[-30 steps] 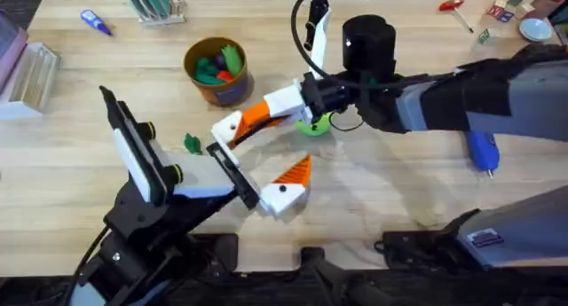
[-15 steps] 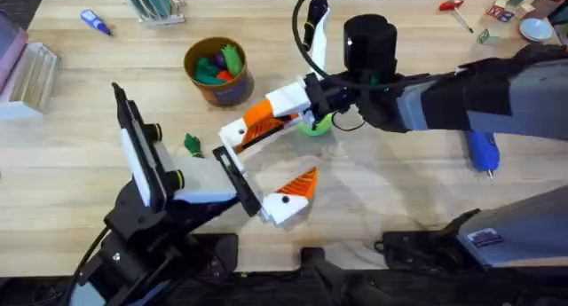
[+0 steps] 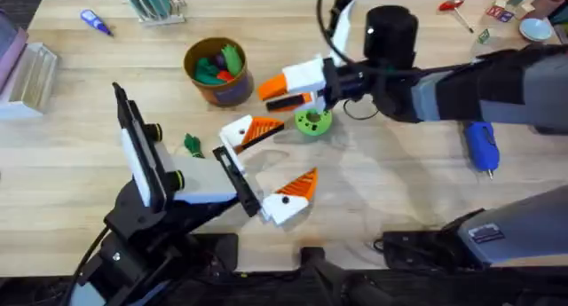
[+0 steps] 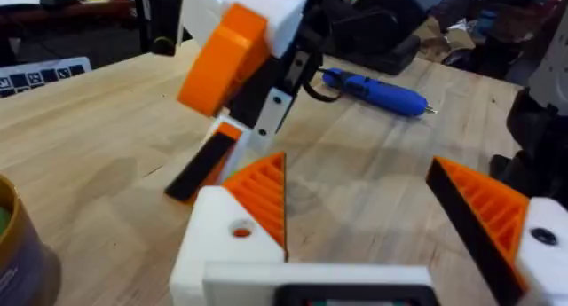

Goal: Pick up the gripper from the table and insert it into the empty holder that is missing its gripper. Then pick up a screw, insert it into the mounting hole, and use the screwdriver to tighten it. Finally, clean up the table by picking up the vegetable and placing it into the bucket.

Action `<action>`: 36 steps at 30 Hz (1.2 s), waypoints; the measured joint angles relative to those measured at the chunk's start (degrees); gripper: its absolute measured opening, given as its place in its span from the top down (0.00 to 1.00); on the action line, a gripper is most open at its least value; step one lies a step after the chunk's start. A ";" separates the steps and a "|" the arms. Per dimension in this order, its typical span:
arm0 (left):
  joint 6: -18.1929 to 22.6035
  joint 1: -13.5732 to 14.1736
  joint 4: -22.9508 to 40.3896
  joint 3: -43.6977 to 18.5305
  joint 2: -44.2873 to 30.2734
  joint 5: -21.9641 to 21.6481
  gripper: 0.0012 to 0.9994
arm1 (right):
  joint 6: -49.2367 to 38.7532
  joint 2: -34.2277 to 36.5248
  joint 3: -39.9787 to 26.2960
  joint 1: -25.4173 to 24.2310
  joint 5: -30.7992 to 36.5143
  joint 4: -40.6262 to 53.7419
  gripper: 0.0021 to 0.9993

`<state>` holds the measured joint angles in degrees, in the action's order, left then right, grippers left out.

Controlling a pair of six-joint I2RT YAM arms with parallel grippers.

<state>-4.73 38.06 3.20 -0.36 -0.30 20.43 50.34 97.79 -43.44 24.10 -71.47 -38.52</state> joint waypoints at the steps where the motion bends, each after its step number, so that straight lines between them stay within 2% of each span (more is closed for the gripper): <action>1: 0.00 0.00 0.00 0.00 -0.01 0.02 0.01 | -0.45 -0.02 0.00 -0.87 0.61 0.00 0.07; 7: 0.00 0.00 0.00 0.00 0.00 0.33 0.01 | -2.49 -2.20 -0.51 -5.63 3.30 0.65 0.07; 11: 0.00 0.00 0.00 0.00 0.00 0.43 0.01 | -5.06 -5.12 -1.65 -8.70 5.92 4.95 0.07; 15: 0.00 0.00 0.00 0.00 -0.02 0.58 0.01 | -10.32 -7.52 -2.55 -10.44 10.80 17.23 0.07; 20: 0.00 0.00 0.00 0.00 0.00 0.61 0.01 | -21.30 -11.02 -6.02 -11.56 19.75 40.13 0.07; 24: 0.00 0.00 -0.01 0.00 0.00 0.61 0.01 | -30.94 -15.59 -10.00 -10.80 28.34 56.99 0.07; 29: 0.00 0.00 0.00 0.00 0.00 0.63 0.01 | -38.58 -20.12 -12.09 -7.44 42.88 71.81 0.07; 32: 0.00 0.00 -0.02 0.00 0.00 0.63 0.01 | -40.73 -20.12 -12.11 -4.45 50.36 76.62 0.06; 36: 0.00 0.00 -0.02 0.00 -0.02 0.63 0.01 | -42.14 -18.61 -12.11 -0.45 56.94 77.57 0.07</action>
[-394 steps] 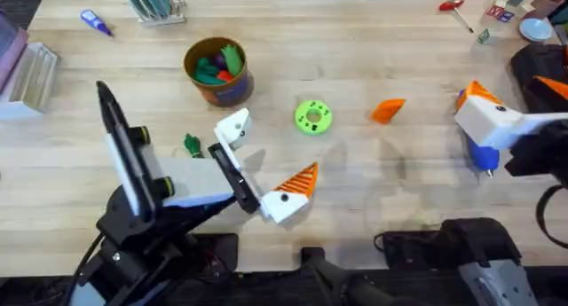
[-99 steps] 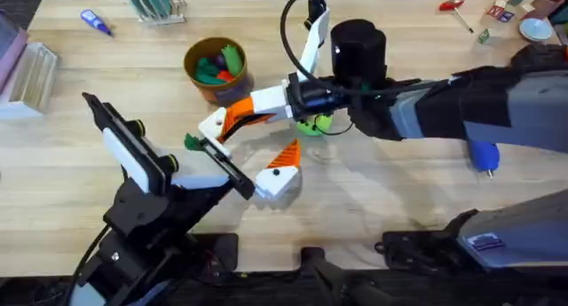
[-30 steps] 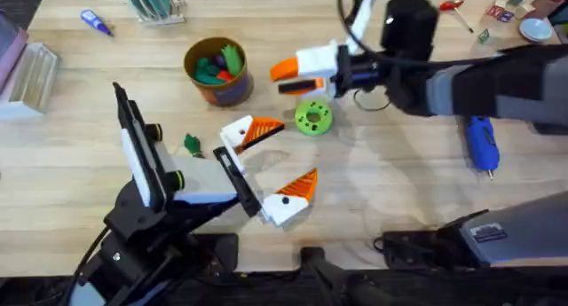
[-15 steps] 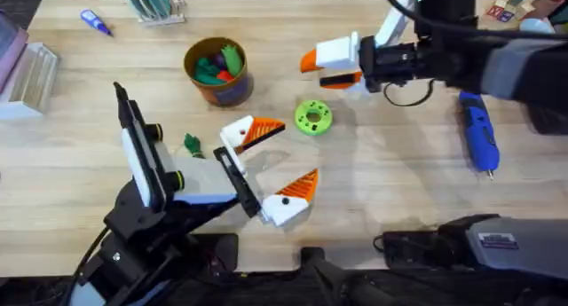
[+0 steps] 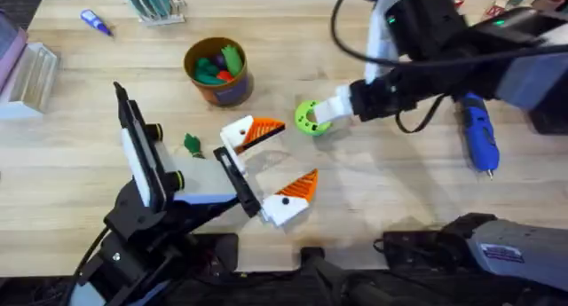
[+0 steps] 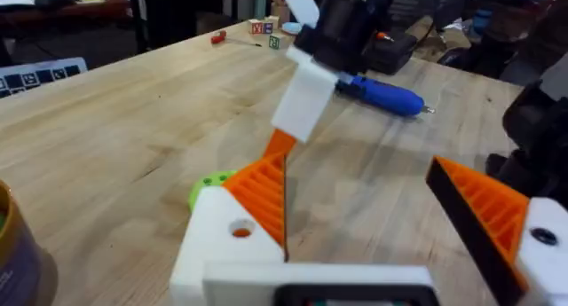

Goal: Pick up the gripper from the table and insert it into the empty holder that is missing its gripper. Then pick up a screw, insert it into the mounting hole, and use the screwdriver to tighten it. Finally, clean up the table by picking up the vegetable and placing it into the bucket.

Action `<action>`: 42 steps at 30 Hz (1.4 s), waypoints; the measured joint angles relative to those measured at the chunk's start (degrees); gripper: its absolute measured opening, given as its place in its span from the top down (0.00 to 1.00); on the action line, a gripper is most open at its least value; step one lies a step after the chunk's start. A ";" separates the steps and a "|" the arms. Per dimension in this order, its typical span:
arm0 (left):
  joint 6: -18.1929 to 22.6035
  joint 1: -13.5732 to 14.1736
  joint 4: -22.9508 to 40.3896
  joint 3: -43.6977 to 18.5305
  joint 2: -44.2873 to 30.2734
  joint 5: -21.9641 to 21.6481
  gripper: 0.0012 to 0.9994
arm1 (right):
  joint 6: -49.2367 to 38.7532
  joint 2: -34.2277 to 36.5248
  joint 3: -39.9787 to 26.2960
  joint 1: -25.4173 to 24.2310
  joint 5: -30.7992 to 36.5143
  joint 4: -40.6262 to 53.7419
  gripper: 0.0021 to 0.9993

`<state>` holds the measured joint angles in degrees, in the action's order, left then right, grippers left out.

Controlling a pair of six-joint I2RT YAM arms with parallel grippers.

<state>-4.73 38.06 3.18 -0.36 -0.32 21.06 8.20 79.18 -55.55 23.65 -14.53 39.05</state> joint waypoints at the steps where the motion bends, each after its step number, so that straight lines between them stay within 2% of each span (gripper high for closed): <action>1: 0.00 0.00 0.01 0.00 0.01 0.00 0.01 | -0.24 0.52 0.00 0.95 1.08 -0.06 0.08; 6: 0.00 0.00 0.02 0.00 0.02 0.00 0.01 | -0.56 3.17 0.00 5.09 4.73 -0.24 0.23; 13: 0.00 0.00 0.02 0.00 0.00 0.00 0.01 | 0.73 6.99 0.00 7.83 8.62 -3.85 0.35; 21: 0.00 0.00 0.02 0.00 0.01 0.01 0.01 | 1.24 8.93 0.00 10.48 9.38 -7.68 0.48; 36: 0.00 0.00 0.02 0.00 0.00 0.02 0.01 | 1.46 11.32 -0.13 11.05 9.77 -9.27 0.84; 39: 0.00 0.00 0.02 0.00 0.02 0.02 0.01 | 1.64 11.86 -0.38 11.07 9.64 -9.44 0.97; 42: 0.00 0.00 0.02 0.00 0.02 0.02 0.01 | 1.67 12.06 -0.57 11.07 9.97 -9.46 0.99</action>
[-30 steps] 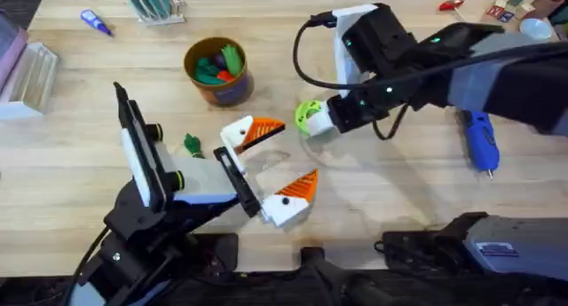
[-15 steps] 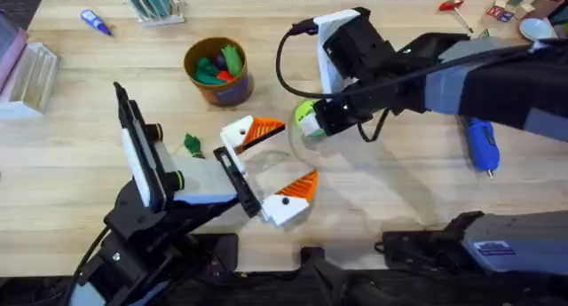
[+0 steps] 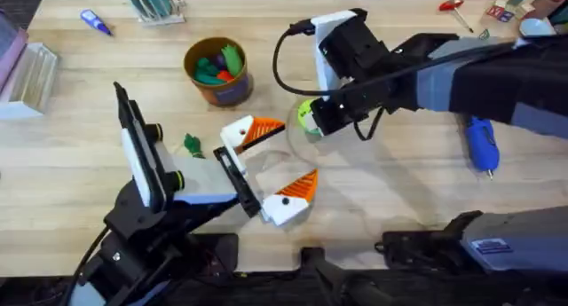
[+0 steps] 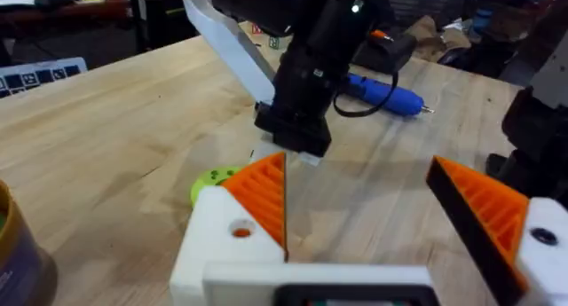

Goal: Pick up the gripper from the table and insert it into the empty holder that is missing its gripper. Then pick up a screw, insert it into the mounting hole, and use the screwdriver to tighten it. Finally, clean up the table by picking up the vegetable and placing it into the bucket.

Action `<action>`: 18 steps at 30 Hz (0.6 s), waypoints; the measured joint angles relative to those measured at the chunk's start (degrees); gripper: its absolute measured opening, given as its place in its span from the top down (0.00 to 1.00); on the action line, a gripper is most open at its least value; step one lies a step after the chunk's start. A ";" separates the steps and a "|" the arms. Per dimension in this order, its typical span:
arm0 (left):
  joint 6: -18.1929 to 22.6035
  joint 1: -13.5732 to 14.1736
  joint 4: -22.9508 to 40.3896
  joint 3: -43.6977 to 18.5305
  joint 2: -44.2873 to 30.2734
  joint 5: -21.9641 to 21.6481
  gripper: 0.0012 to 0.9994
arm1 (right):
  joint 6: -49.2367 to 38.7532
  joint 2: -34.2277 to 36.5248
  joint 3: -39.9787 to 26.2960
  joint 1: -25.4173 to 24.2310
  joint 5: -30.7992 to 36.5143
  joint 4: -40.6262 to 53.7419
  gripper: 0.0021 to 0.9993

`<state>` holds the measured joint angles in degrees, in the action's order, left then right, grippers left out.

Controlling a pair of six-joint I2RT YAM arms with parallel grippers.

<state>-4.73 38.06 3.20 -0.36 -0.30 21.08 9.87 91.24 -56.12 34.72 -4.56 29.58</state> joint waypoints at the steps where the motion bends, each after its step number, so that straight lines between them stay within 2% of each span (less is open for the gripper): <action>1: 0.00 0.00 0.00 0.00 0.00 0.00 0.01 | -0.01 0.00 0.00 0.00 0.20 0.00 0.99; 9: 0.00 0.00 0.00 0.00 -0.01 0.00 0.01 | -0.02 0.00 -0.24 -0.02 4.13 0.33 0.99; 18: 0.00 0.00 0.00 0.00 -0.01 0.00 0.01 | -0.31 0.00 -4.42 -0.07 6.51 9.27 1.00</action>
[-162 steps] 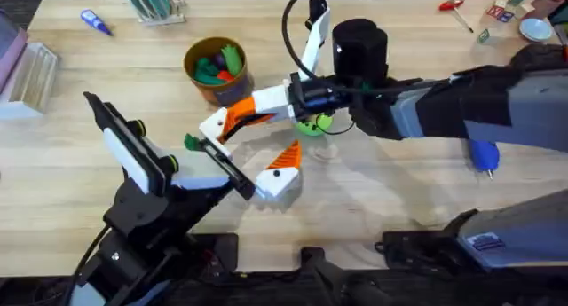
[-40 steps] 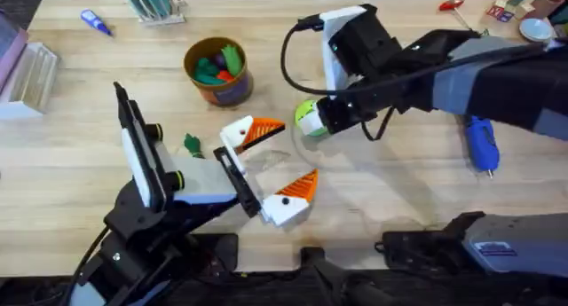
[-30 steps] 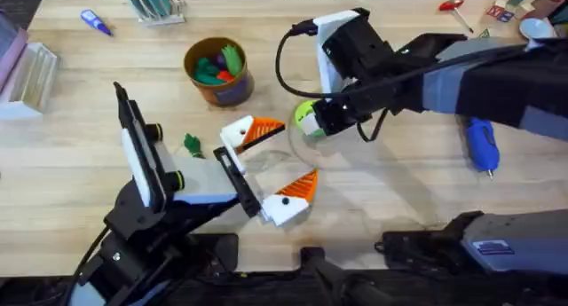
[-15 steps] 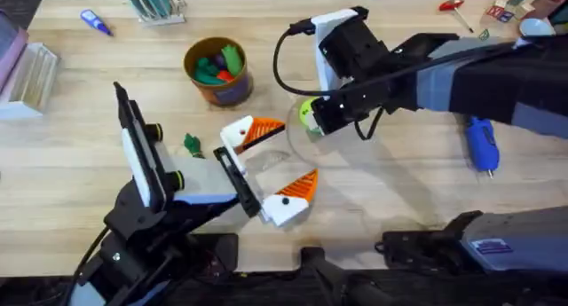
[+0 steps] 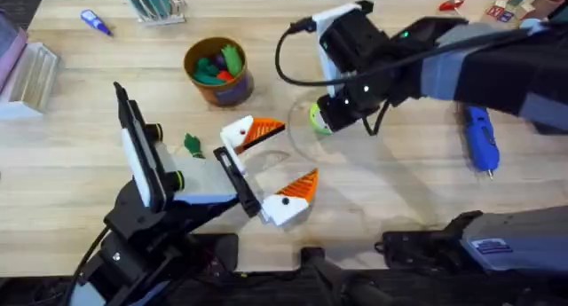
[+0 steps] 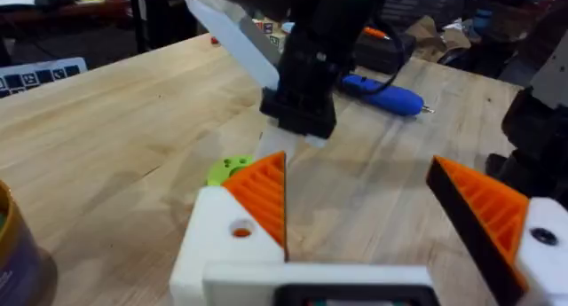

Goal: Pick up the gripper from the table and insert it into the empty holder that is missing its gripper. Then pick up a screw, insert it into the mounting hole, and use the screwdriver to tighten it. Finally, clean up the table by picking up the vegetable and placing it into the bucket.

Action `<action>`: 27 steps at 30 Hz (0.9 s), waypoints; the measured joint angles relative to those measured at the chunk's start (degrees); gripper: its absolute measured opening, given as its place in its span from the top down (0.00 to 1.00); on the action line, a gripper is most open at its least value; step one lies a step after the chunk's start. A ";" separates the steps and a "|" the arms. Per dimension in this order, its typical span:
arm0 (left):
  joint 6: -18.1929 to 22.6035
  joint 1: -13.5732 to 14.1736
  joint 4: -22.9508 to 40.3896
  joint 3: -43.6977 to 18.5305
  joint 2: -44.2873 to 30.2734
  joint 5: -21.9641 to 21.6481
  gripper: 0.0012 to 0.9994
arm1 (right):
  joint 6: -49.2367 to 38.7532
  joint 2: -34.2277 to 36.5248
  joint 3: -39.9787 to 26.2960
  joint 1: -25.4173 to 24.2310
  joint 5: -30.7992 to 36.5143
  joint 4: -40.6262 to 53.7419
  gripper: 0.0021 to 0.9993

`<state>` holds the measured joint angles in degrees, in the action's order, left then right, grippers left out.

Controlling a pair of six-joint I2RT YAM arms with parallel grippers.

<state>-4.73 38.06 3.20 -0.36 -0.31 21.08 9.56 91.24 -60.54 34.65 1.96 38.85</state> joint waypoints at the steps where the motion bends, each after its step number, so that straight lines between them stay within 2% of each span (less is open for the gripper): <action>1: 0.00 0.00 -0.01 0.00 0.00 0.00 0.01 | -0.21 -0.01 -1.09 0.00 0.13 0.69 1.00; 9: 0.00 0.00 0.00 0.00 0.01 0.00 0.01 | -2.63 -3.00 -10.40 0.00 0.22 9.22 1.00; 17: 0.00 0.00 0.00 0.00 0.01 0.02 0.01 | -6.55 -3.54 -23.08 0.29 0.21 20.05 1.00; 23: 0.00 0.00 -0.01 0.00 0.00 0.13 0.01 | -10.36 -3.54 -31.40 4.95 -0.03 21.50 1.00; 27: 0.00 0.00 -0.02 0.00 0.01 0.15 0.01 | -12.97 -3.54 -34.06 9.29 -3.36 21.45 1.00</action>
<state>-4.73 38.06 3.18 -0.36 -0.30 21.23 -3.41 87.70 -94.60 43.95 -1.40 60.31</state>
